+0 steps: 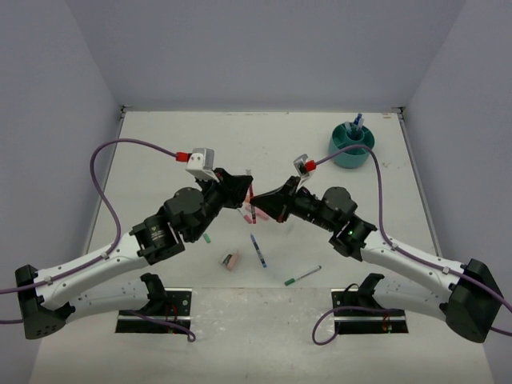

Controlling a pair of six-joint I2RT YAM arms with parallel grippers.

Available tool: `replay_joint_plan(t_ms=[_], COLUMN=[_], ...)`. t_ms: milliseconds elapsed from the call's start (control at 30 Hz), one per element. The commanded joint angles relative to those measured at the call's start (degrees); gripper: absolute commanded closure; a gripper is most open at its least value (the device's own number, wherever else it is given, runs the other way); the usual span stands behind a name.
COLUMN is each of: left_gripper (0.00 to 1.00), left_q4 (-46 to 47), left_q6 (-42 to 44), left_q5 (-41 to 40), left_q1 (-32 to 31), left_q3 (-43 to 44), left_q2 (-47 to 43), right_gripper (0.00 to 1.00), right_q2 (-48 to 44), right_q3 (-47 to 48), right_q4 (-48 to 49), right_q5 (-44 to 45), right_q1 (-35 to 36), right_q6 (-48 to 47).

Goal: Sort the stationery into containers
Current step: Close the pen cap on the pen.

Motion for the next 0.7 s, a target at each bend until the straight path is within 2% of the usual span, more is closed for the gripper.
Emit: replay_joint_plan(t_ms=[0,300,367,433,500,600,667], left_gripper=[0.72,0.71,0.76,0.91,1.00,1.00,1.00], left_q4=[-1.4,-0.8,-0.8,-0.8,1.1,2.0,3.9], left_q6=[0.9,3.3,3.8,4.2,5.1,6.7,9.4], left_q5=[2.2,4.1,4.3,4.5,5.3,7.1,8.9], left_q1=[-0.3,-0.3,-0.3,-0.3,-0.3,-0.3,-0.4], left_q3=[1.3,3.0,3.1,3.2,3.4,3.0,2.3], left_q2=[0.7,0.2,0.2,0.3,0.3,-0.3,-1.0], right_gripper=[1.00,1.00,1.00,1.00,1.00,1.00,0.92], right_q2=[0.0,-0.8,-0.8,-1.0,-1.1,-0.9,-0.5], right_q3=[4.6,5.4,5.6,5.5,5.3,5.6,6.3], right_q4=[8.2,7.6,7.7,7.9,7.8,7.4,5.4], right_q5=[0.7,-3.8,-4.9,-5.3,-5.4,-5.8,-7.0], right_q1=[-0.9,-0.8,-0.8,-0.9,-0.8,-0.9,-0.9], right_q6=[-3.2,-4.4,-4.6,-4.7,-4.9,-5.4,-6.2])
